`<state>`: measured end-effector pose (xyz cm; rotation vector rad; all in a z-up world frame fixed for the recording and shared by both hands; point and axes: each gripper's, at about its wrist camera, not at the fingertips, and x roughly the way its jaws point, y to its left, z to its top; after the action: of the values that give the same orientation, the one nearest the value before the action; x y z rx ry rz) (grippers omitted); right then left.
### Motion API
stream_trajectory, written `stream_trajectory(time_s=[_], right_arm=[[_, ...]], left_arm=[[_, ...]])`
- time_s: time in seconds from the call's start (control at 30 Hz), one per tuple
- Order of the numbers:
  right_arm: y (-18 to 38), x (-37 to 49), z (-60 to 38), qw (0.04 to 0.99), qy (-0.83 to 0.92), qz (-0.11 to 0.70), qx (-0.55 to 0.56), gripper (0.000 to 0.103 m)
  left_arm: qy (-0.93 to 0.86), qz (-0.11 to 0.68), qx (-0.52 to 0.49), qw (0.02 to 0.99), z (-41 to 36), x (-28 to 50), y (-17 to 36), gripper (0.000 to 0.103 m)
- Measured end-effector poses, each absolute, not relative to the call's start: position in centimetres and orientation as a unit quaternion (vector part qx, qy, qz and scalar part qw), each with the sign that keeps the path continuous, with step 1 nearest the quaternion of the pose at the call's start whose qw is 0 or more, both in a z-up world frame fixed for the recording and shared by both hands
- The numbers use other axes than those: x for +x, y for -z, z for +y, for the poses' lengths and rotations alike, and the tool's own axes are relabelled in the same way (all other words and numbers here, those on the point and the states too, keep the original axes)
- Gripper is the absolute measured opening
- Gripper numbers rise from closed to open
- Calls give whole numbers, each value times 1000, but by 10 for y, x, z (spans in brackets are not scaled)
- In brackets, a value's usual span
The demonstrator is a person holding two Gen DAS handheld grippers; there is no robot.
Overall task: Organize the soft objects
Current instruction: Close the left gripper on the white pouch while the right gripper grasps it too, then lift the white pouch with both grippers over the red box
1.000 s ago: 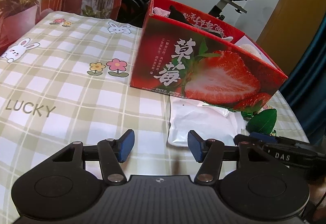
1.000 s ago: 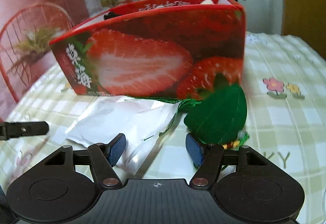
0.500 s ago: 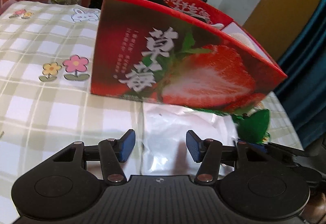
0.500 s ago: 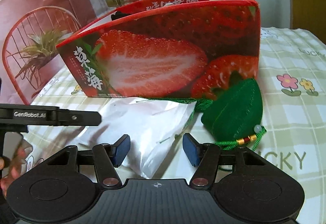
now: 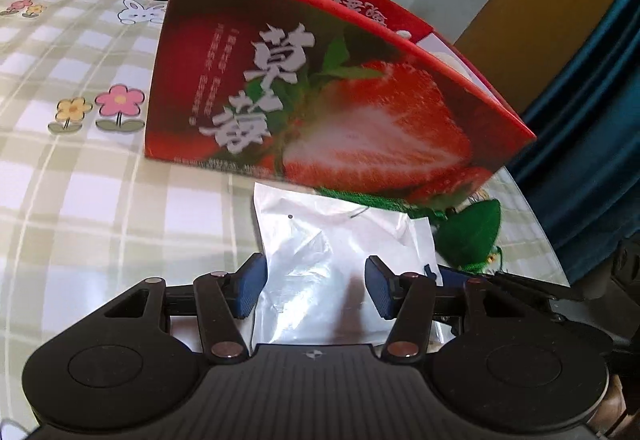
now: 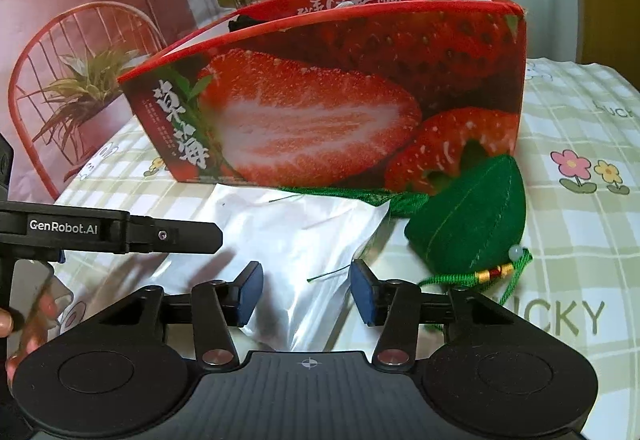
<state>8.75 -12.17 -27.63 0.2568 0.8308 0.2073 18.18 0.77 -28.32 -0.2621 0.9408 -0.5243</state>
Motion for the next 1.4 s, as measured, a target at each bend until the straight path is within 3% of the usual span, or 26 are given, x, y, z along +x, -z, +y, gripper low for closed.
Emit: stream_trajectory(time_s=[0.1,0.3,0.8,1.0,1.03,1.07,1.3,1.4], right_arm=[[276,80,-121,899,-106,403,131,44],[273,72,-119,895,-115,409,137,44],[253,62,-110,910,-133,377,106,41],[250,62,-110,912,-131,375,104,39],[251,62,-110,911,-132,377,103,38],[251,63,-109,909,-137,379,104,36],[255,64,-106,908,-132,387,85,36],[262,66,-112,904,-124,398,93,36]], left_arm=[[252,450,-135,846,8,168,286,56],[245,453,-134,847,10,146,287,47],[255,430,-130,856,14,134,271,44],[258,423,-135,858,17,131,267,36],[266,423,-138,855,16,131,267,27],[273,422,-138,853,15,131,266,26],[234,423,-115,868,16,132,270,26],[213,427,-129,869,25,138,273,43]])
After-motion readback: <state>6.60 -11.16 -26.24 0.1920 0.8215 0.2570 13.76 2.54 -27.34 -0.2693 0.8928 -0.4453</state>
